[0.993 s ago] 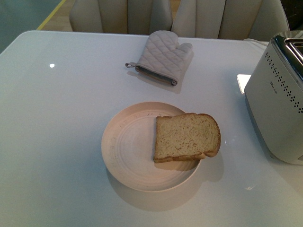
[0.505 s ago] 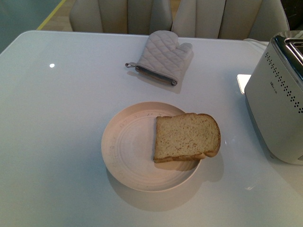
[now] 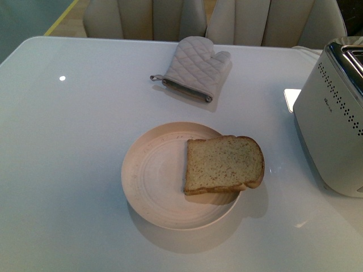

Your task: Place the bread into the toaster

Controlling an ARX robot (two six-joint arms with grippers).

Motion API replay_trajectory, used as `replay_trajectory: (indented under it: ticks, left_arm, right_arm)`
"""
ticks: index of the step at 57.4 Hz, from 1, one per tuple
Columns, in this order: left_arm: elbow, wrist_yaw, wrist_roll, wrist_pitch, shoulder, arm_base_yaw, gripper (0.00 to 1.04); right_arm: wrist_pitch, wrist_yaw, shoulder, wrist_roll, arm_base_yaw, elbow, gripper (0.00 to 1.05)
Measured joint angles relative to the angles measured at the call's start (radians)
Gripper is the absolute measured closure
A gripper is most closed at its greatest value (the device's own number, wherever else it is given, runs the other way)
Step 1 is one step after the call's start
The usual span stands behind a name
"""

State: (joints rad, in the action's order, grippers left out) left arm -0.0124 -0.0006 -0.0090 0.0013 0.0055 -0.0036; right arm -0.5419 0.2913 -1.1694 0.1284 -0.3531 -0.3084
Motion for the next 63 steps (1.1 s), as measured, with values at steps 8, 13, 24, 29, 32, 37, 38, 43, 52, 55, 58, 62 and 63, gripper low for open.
replay_trajectory:
  ticks: [8, 13, 24, 29, 32, 37, 38, 43, 52, 55, 58, 62, 63]
  left_arm:
    - [0.0, 0.0, 0.0, 0.0, 0.0, 0.0, 0.07]
    - [0.0, 0.0, 0.0, 0.0, 0.0, 0.0, 0.07]
    - [0.0, 0.0, 0.0, 0.0, 0.0, 0.0, 0.07]
    - [0.0, 0.0, 0.0, 0.0, 0.0, 0.0, 0.07]
    - [0.0, 0.0, 0.0, 0.0, 0.0, 0.0, 0.07]
    - [0.0, 0.0, 0.0, 0.0, 0.0, 0.0, 0.07]
    - [0.0, 0.0, 0.0, 0.0, 0.0, 0.0, 0.07]
    - [0.0, 0.0, 0.0, 0.0, 0.0, 0.0, 0.07]
    - [0.0, 0.0, 0.0, 0.0, 0.0, 0.0, 0.07]
    - [0.0, 0.0, 0.0, 0.0, 0.0, 0.0, 0.07]
    - [0.0, 0.0, 0.0, 0.0, 0.0, 0.0, 0.07]
    - [0.0, 0.0, 0.0, 0.0, 0.0, 0.0, 0.07]
    - [0.0, 0.0, 0.0, 0.0, 0.0, 0.0, 0.07]
  right_arm:
    - [-0.084, -0.029, -0.315, 0.056, -0.023, -0.109, 0.09]
    - [-0.09, -0.056, -0.481, 0.122, -0.032, -0.169, 0.09]
    - [-0.066, -0.147, -0.658, 0.233, -0.035, -0.227, 0.09]
    - [-0.059, -0.195, -0.718, 0.285, -0.032, -0.251, 0.09]
    - [-0.059, -0.207, -0.752, 0.305, -0.03, -0.264, 0.09]
    - [-0.066, -0.229, -0.803, 0.327, -0.026, -0.282, 0.09]
    - [-0.068, -0.231, -0.809, 0.328, -0.025, -0.285, 0.09]
    - [-0.075, -0.245, -0.859, 0.34, -0.023, -0.305, 0.09]
    - [-0.091, -0.273, -0.937, 0.362, -0.02, -0.339, 0.09]
    - [-0.096, -0.284, -0.959, 0.37, -0.019, -0.348, 0.09]
    - [-0.106, -0.295, -0.977, 0.377, -0.019, -0.356, 0.09]
    - [-0.111, -0.304, -0.994, 0.381, -0.019, -0.365, 0.09]
    - [-0.112, -0.307, -0.998, 0.382, -0.019, -0.367, 0.09]
